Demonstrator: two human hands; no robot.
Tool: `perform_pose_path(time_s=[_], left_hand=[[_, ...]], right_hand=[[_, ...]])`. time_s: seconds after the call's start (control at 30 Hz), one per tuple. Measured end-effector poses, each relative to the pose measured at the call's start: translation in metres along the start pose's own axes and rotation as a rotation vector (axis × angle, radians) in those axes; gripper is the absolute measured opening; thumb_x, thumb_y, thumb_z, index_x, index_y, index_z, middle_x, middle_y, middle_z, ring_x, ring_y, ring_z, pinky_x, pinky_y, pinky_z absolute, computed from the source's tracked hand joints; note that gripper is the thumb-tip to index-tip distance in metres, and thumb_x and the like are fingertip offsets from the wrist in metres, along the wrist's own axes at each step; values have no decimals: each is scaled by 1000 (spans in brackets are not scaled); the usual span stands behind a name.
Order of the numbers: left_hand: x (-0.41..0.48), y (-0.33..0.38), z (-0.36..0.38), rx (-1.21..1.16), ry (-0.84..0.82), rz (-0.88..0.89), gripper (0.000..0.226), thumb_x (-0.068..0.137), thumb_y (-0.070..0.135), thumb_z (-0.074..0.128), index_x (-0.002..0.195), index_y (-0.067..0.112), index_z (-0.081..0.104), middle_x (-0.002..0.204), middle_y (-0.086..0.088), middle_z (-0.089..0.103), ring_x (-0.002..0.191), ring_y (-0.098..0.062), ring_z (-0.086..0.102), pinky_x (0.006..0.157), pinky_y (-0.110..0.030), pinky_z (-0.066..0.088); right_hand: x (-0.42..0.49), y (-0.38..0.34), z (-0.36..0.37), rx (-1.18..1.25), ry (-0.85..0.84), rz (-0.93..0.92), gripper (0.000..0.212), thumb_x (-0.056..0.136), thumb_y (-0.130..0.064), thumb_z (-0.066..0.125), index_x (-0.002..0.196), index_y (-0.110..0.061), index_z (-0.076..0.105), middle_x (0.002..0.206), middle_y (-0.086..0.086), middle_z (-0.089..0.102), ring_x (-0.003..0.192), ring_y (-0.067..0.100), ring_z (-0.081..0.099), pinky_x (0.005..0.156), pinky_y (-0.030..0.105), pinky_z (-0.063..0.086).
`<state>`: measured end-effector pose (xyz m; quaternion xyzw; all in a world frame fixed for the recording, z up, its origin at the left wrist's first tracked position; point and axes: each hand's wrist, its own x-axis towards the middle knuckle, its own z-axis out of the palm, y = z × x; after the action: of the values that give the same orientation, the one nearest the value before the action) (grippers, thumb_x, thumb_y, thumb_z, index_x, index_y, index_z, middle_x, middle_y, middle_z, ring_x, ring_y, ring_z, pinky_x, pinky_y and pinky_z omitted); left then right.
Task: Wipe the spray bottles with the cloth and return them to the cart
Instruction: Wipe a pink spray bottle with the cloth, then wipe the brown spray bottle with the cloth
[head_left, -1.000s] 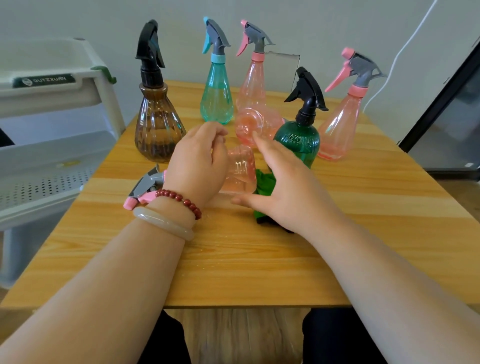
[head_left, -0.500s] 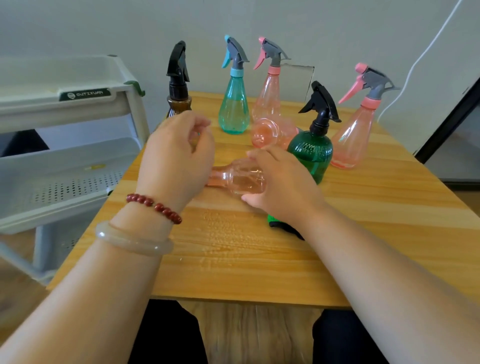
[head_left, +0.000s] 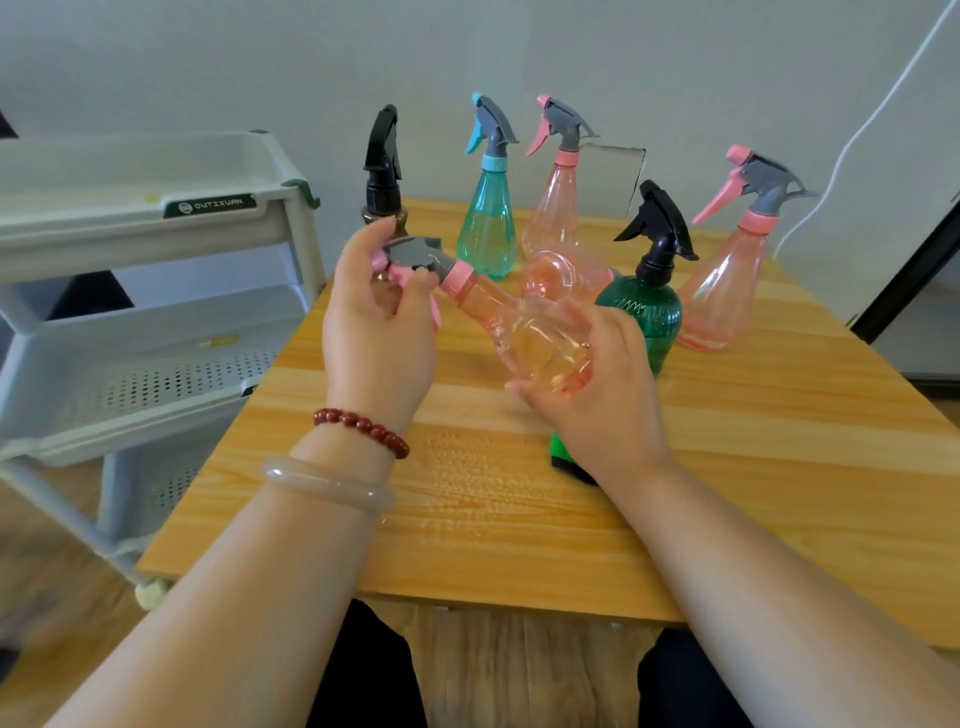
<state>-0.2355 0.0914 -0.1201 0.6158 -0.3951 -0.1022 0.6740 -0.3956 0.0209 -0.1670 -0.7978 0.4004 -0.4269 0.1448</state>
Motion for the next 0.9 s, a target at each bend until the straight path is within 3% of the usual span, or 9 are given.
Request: perform_pose_path(time_s=[0.07,0.13,0.2,0.27,0.37,0.47,0.63,0.77,0.9], left_hand=[[5,7,5,-63,-37,59,44,99,6,51,137,28,45,107,11,56,64,6,59,58,-12,46],[11,13,9,-109,-110,133,48,98,1,49,135,31,45,111,8,59,75,0,66,68,-19,51],[17,18,11,-145,-201,181,53,97,-3,49,131,36,42,105,8,57,87,-9,70,82,-31,58],[21,21,11,-150,-282,214,58,96,-5,50,132,40,38,102,6,58,93,-14,68,88,-40,57],[23,18,11,-202,-297,172,54,98,2,52,137,36,35,100,9,62,93,-5,64,87,-31,56],[15,6,14,-230,-289,50,54,96,13,61,142,28,37,95,11,69,89,0,66,79,-24,55],[-2,-25,27,117,-446,-90,74,84,37,75,146,31,36,135,15,53,122,-3,49,97,-23,42],[2,-24,29,299,-392,-15,69,83,44,73,142,20,46,125,11,53,112,-4,47,93,-20,38],[5,-26,27,434,-336,36,76,79,52,73,139,18,41,116,5,38,110,-12,39,98,-28,39]], right_hand=[[0,-2,0,13,-49,35,89,69,-38,86,144,-21,41,126,-9,41,103,-12,39,89,-2,33],[0,-2,-1,-2,-76,34,94,69,-39,86,147,-21,37,127,-9,42,100,-17,40,85,-6,30],[0,-3,-2,13,-105,62,94,71,-42,83,150,-25,34,133,-11,44,109,-19,37,88,-7,25],[0,-3,-3,56,-120,104,89,74,-43,81,149,-29,36,132,-15,46,119,-9,37,94,1,27],[-1,-2,-5,98,-131,171,80,78,-43,79,147,-27,43,131,-14,49,123,-1,42,101,15,32],[-2,-2,-5,105,-132,181,77,79,-46,76,146,-27,44,126,-17,49,118,-4,41,96,9,31],[-3,-1,-6,62,-87,162,65,86,-40,71,144,-21,48,127,-11,54,118,0,46,88,1,31],[-4,-1,-7,87,-106,196,50,92,-14,57,142,-15,50,134,-5,55,125,4,46,100,14,31],[-4,-4,-8,79,-115,192,50,90,-10,55,140,-15,52,129,-6,57,118,1,46,97,16,33]])
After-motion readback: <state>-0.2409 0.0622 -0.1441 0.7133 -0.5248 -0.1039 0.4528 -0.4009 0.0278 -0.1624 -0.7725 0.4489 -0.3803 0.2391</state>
